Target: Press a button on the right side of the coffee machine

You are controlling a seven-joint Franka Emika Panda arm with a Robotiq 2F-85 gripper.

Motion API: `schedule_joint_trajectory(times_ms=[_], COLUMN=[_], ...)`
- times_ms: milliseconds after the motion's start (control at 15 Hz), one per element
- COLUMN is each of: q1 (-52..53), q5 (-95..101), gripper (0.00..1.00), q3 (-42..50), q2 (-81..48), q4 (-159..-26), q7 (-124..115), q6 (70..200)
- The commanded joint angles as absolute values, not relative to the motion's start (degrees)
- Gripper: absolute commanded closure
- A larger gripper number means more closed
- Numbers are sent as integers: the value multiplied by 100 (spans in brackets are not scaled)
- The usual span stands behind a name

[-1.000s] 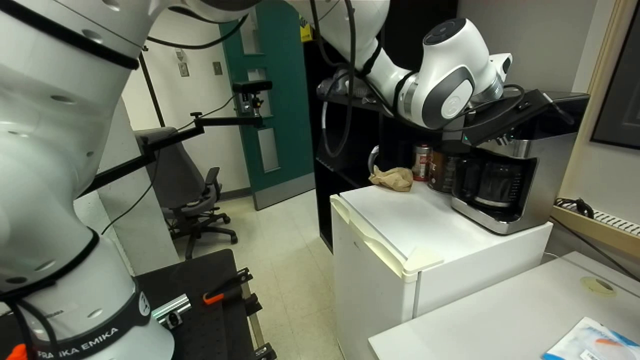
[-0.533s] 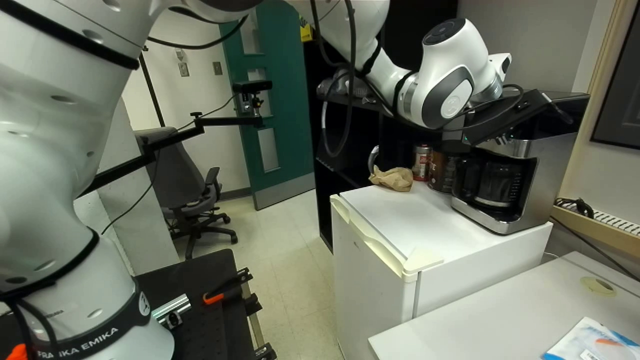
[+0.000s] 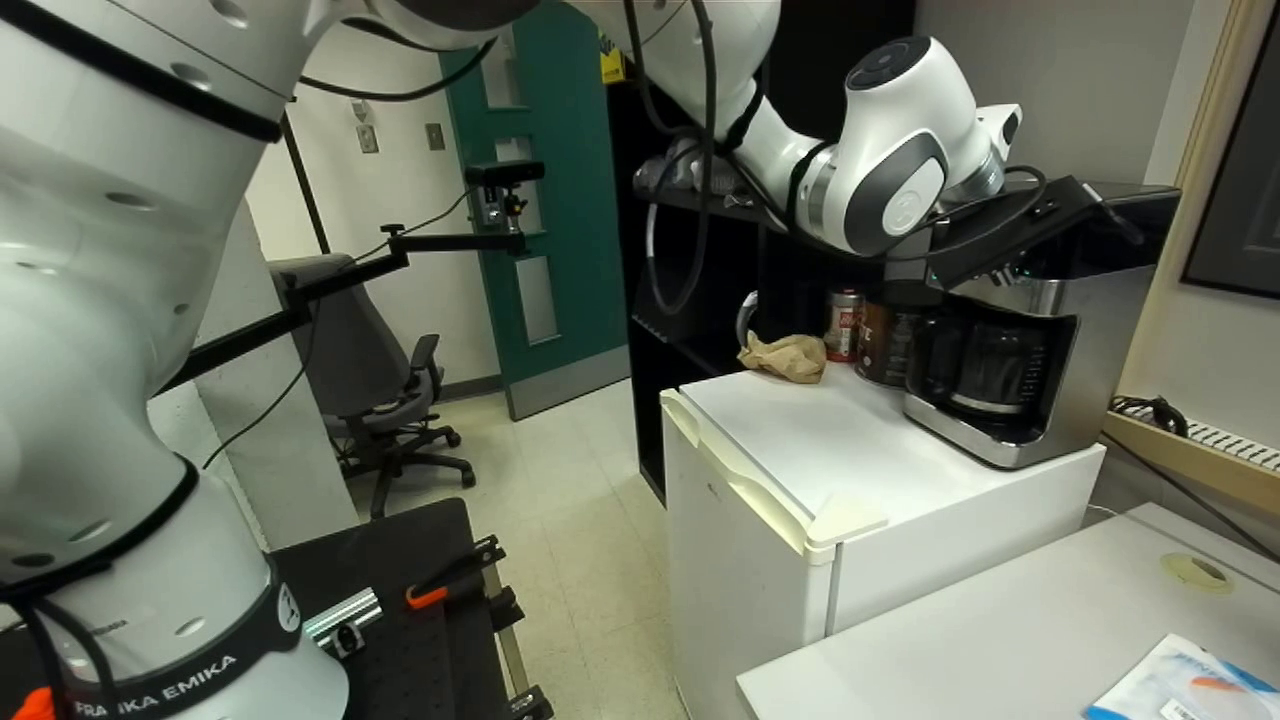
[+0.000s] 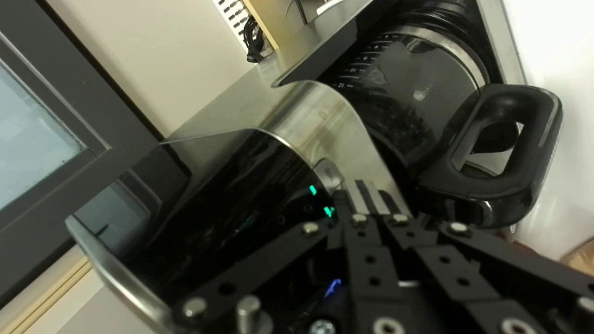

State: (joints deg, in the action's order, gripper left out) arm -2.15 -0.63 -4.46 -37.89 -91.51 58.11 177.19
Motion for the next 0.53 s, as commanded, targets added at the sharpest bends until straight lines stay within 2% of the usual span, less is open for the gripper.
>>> schedule_joint_trajectory(times_ms=[0, 467], q1=[-201, -193], q5=[-38, -32], gripper=[100, 100], q3=[-506, -506], q2=[-4074, -4108], q4=[-8729, -8702], q7=[5866, 5867], q6=[17724, 17721])
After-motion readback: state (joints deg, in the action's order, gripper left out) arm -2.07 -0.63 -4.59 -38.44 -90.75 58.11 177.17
